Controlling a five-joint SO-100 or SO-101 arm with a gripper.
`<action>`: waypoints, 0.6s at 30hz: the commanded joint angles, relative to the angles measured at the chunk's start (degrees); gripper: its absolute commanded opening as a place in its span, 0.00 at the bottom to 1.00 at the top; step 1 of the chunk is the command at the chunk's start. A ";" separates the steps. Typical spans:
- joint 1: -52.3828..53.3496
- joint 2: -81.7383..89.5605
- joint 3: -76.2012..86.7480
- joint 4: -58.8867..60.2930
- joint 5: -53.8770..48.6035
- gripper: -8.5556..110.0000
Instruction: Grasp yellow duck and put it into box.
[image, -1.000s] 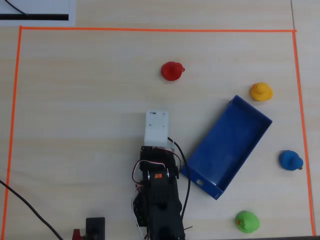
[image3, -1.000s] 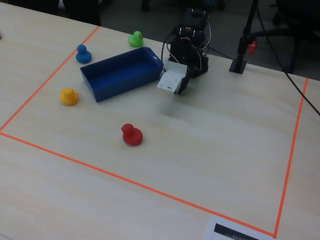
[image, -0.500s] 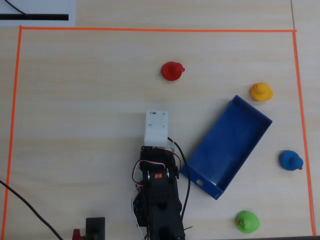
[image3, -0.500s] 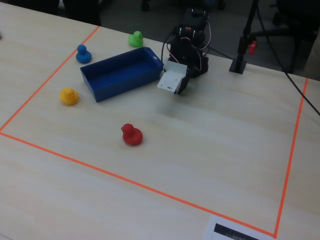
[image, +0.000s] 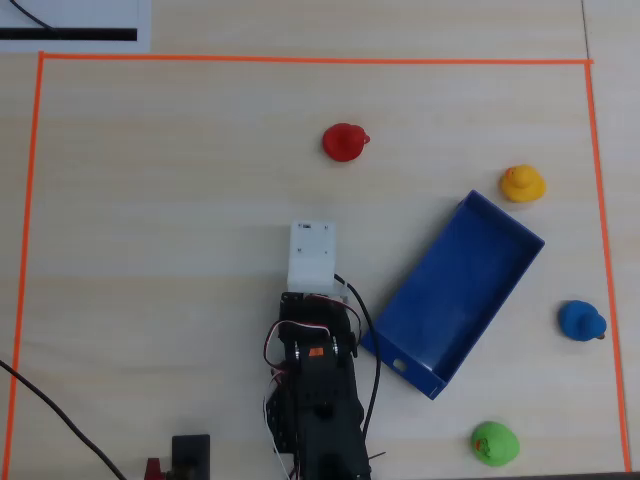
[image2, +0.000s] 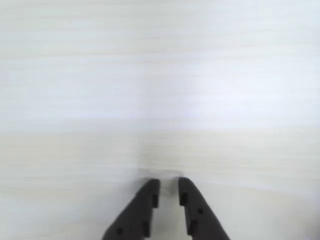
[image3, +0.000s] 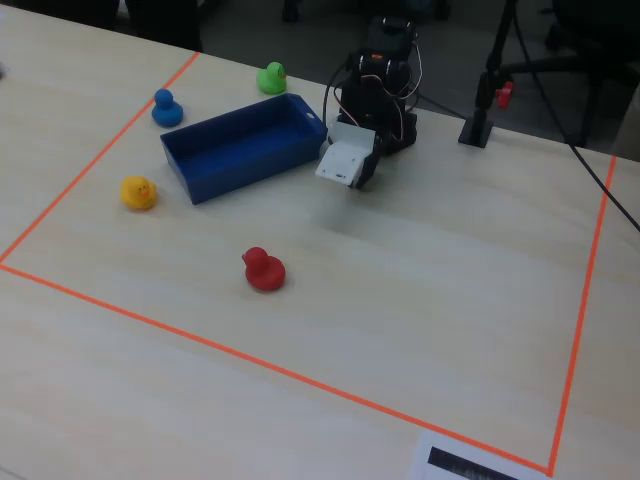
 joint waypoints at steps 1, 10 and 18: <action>-0.44 0.00 -0.26 0.97 0.35 0.10; -0.18 0.00 -0.26 -1.93 1.23 0.07; 4.57 -6.06 -6.42 -25.14 6.68 0.07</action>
